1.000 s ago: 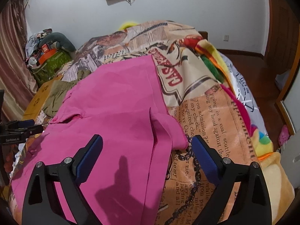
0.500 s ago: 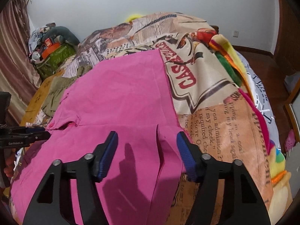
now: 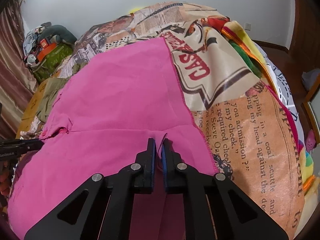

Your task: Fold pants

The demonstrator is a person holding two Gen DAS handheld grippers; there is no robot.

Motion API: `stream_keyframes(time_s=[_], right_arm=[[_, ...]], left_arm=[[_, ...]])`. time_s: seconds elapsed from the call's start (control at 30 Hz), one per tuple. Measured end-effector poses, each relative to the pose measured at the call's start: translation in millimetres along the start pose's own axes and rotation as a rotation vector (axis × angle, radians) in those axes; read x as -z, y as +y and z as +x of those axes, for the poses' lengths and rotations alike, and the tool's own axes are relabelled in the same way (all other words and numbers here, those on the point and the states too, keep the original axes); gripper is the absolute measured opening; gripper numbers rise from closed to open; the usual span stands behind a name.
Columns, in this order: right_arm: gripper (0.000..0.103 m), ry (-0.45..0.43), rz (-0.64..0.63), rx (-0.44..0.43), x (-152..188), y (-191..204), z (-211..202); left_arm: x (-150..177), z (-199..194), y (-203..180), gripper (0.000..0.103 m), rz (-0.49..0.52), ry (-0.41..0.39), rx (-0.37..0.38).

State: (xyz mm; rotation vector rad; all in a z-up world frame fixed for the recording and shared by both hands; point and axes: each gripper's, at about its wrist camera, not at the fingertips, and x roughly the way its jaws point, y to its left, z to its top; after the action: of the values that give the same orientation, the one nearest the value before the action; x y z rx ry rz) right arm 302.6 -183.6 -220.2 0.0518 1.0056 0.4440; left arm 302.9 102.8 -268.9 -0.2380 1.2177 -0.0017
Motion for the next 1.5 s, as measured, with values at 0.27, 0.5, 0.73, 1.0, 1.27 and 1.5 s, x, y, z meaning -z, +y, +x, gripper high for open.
stream_keyframes(time_s=[0.27, 0.5, 0.73, 1.0, 1.27, 1.5], right_arm=[[0.004, -0.013, -0.018, 0.048, 3, 3, 1], [0.004, 0.025, -0.024, 0.076, 4, 3, 10], [0.005, 0.011, -0.024, 0.081, 4, 3, -1], [0.007, -0.025, -0.002, 0.081, 1, -5, -27], [0.028, -0.088, 0.033, 0.096, -11, -23, -53], [0.039, -0.095, 0.065, 0.113, -18, -38, -49]], left_arm=[[2, 5, 8, 0.029, -0.028, 0.001, -0.010], [3, 8, 1, 0.034, 0.012, -0.003, -0.058], [2, 4, 5, 0.039, -0.004, -0.011, -0.066], [-1, -17, -7, 0.040, 0.038, -0.058, -0.097], [-27, -36, -1, 0.054, 0.004, -0.137, -0.092], [-41, -15, -3, 0.066, -0.009, -0.084, -0.080]])
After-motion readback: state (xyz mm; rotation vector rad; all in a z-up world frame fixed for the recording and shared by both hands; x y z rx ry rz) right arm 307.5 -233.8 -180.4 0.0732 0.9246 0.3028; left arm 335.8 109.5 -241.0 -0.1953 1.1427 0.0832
